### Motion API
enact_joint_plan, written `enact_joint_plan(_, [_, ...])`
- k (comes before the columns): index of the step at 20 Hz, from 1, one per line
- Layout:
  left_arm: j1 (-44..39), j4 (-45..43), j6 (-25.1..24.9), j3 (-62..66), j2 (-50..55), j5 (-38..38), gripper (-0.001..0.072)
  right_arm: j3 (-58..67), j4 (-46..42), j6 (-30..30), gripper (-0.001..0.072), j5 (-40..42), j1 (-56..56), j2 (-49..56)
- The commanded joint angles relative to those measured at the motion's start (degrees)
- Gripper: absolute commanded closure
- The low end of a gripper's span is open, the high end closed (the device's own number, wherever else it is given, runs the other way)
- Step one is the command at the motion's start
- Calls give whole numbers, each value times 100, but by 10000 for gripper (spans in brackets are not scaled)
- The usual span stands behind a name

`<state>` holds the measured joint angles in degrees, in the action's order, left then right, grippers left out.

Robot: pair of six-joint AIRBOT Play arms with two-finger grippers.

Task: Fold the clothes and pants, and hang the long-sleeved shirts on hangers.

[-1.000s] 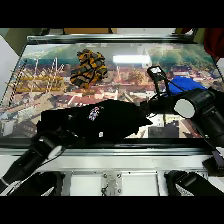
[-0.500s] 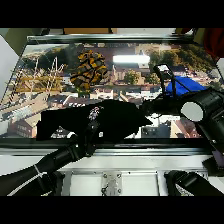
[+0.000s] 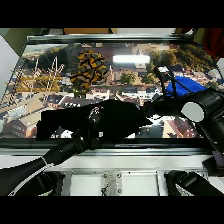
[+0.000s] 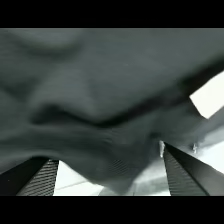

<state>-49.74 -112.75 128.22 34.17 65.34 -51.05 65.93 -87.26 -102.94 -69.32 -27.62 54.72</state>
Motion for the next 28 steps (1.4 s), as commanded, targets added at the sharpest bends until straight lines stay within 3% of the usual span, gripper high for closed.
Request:
enact_joint_plan(1, [389, 42, 2, 39, -310, 37, 41, -7, 4, 4, 411, -15, 2, 0])
enact_joint_plan(5, [422, 90, -83, 37, -319, 114, 41, -11, 4, 4, 411, -15, 2, 2])
enact_joint_plan(8, [299, 444, -442, 28, -22, 118, 41, -11, 4, 4, 411, -17, 2, 2])
enact_joint_plan(15, [643, 433, -439, 4, 199, 120, 43, -11, 7, 4, 411, -17, 2, 2])
enact_joint_plan(16, [745, 431, -437, 4, 199, 122, 144, -11, 7, 4, 410, -15, 2, 9])
enact_joint_plan(17, [839, 442, -437, 4, 199, 164, 369, -20, 4, 2, 410, -7, 2, 11])
enact_joint_plan(19, [944, 474, -442, 7, 197, 286, 661, -105, 4, 7, 406, 2, 2, 7])
enact_joint_plan(20, [951, 490, -439, 15, 173, 262, 686, -184, 0, 11, 379, -37, 31, 0])
enact_joint_plan(21, [949, 514, -439, 15, 76, 236, 686, -326, 11, 2, 216, -98, 157, -20])
enact_joint_plan(22, [949, 621, -444, 13, -68, 240, 686, -553, 9, -79, 178, -179, 382, -42])
enact_joint_plan(26, [949, 997, -446, 2, -811, 269, 686, -1897, 695, -227, 156, 170, 1641, -42])
enact_joint_plan(28, [949, 1095, -450, 2, -1082, 304, 686, -2468, 1309, -122, 12, 780, 2170, 81])
